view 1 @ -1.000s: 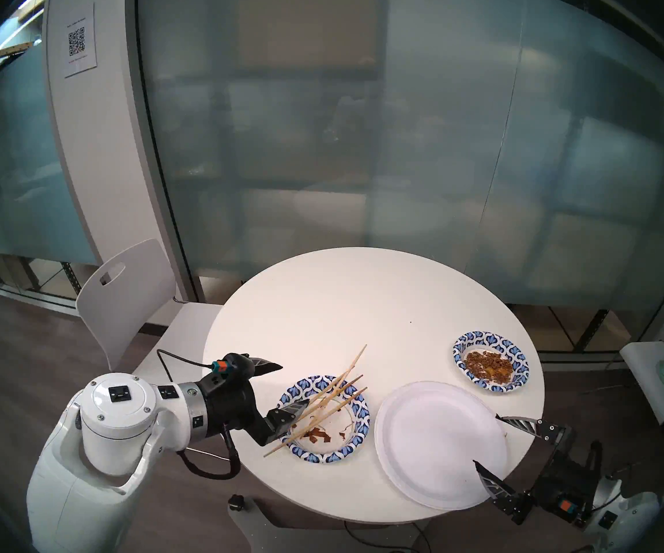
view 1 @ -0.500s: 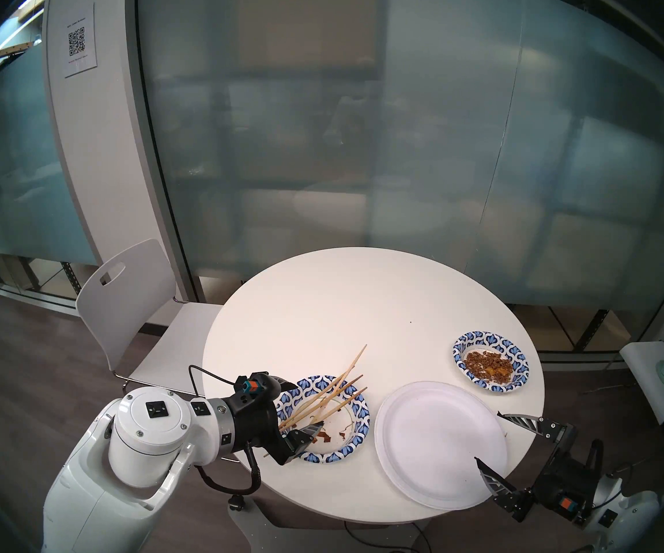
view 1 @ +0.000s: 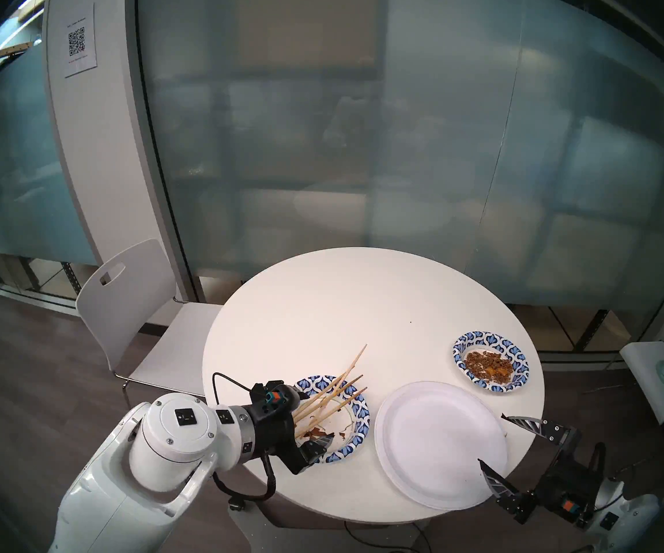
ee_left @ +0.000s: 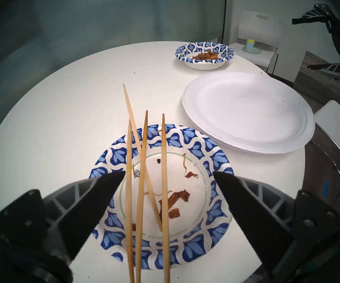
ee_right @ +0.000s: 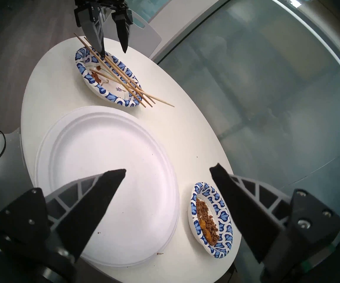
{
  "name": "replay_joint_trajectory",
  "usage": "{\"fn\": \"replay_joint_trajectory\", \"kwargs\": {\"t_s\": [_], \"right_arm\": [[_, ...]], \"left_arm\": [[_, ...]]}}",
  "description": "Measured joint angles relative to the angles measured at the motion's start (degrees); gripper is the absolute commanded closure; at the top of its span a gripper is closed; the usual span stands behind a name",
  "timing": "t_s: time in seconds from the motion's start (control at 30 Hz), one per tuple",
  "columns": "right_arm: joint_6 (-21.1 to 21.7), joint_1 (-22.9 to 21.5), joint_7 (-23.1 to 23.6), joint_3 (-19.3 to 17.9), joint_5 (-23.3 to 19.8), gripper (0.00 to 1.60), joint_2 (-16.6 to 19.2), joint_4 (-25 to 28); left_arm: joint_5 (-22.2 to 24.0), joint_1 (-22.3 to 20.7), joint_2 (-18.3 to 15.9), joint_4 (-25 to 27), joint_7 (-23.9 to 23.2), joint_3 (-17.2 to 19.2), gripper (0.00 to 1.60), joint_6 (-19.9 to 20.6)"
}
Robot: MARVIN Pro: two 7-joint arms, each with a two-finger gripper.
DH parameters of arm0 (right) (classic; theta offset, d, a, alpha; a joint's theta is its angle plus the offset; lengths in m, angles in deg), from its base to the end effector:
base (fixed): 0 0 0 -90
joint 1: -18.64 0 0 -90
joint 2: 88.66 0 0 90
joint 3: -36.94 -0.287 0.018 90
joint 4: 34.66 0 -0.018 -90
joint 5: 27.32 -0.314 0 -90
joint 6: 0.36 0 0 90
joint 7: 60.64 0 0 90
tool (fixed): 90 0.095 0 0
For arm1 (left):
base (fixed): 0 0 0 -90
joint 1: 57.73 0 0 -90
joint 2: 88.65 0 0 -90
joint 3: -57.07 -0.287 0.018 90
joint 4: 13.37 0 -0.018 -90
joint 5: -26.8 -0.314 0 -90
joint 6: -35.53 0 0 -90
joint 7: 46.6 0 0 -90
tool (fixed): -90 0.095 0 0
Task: Stack the plates into one stack
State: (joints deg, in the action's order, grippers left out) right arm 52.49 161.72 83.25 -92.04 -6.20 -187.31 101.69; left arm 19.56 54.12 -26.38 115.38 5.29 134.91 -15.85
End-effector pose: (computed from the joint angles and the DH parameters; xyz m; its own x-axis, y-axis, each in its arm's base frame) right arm 0.1180 -0.1015 -0.2454 -0.1780 0.8031 0.5687 0.5411 -0.4028 0.7382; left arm 0.2524 -0.0600 -0.2689 0.2933 -0.5485 0.7830 -0.8109 -0.5765 -0.1001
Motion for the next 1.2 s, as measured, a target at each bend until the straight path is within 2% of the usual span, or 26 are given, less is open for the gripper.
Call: {"fn": "replay_joint_trajectory", "kwargs": {"t_s": [0.37, 1.2], "right_arm": [[-1.27, 1.45, -0.45, -1.44, -0.61, 0.00, -1.20, -0.09], [-1.63, 1.05, -0.50, -1.31, -1.28, 0.00, -1.70, -0.94]], "left_arm": [[-3.89, -3.29, 1.51, -3.66, 2.98, -4.78, 0.00, 0.75], [-8.73, -9.84, 3.70, -10.10, 5.71, -10.39, 0.04, 2.89]]}}
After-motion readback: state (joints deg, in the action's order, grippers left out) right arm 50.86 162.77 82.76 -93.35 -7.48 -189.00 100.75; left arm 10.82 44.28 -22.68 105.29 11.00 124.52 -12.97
